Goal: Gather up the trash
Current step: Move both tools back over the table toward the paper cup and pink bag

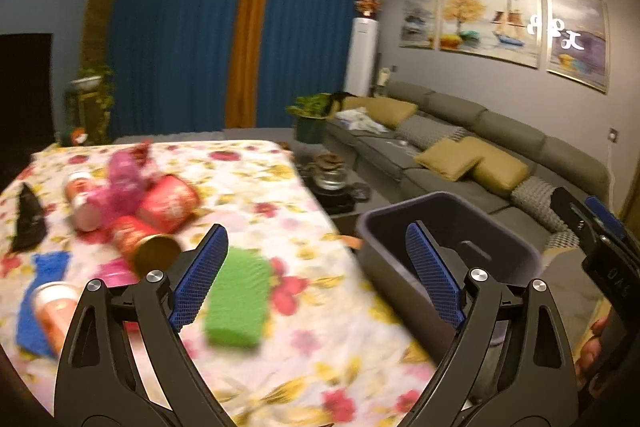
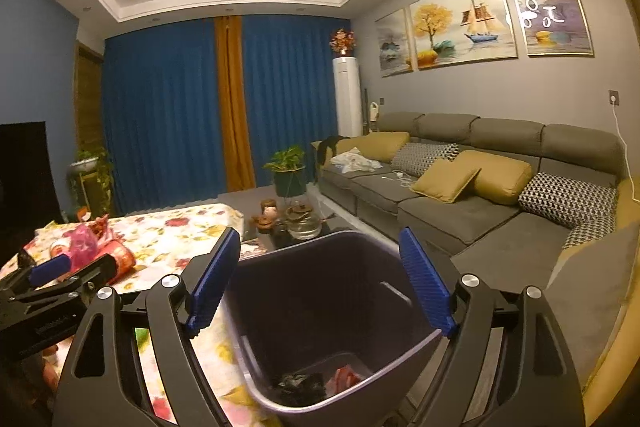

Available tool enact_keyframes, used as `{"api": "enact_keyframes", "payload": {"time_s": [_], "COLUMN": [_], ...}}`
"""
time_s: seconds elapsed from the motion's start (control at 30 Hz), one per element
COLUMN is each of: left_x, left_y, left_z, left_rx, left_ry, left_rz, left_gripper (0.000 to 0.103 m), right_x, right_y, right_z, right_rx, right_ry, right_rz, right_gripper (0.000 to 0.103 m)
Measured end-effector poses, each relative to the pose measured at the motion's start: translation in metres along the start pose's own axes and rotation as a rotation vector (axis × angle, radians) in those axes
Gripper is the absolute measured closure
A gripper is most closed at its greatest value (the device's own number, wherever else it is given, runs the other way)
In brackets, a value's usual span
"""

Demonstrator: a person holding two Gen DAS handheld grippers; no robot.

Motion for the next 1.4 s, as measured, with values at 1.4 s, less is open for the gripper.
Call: {"api": "enact_keyframes", "payload": {"time_s": [1.4], "left_x": [-0.01], "left_y": [-0.177], "left_z": [0.069], "left_rx": [-0.247], "left_ry": [-0.317], "left_rz": [-0.327], "left_gripper": [0.027], "right_x": [0.009], "right_y": [-0.164], "right_z": [0.055], "right_rx": [-0.094], "right_ry": [-0.139], "right_rz": [-0.316], "right_gripper": [0.023]}}
Point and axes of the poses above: each gripper's, at about its wrist camera, not at the fingertips, and x roughly the way its jaws point, y to its right, z to its underside, the point moved 2 cm from there along x, roughly the way its jaws point, and after that the axes turned 2 degrees about y, right-handed, at the moved point
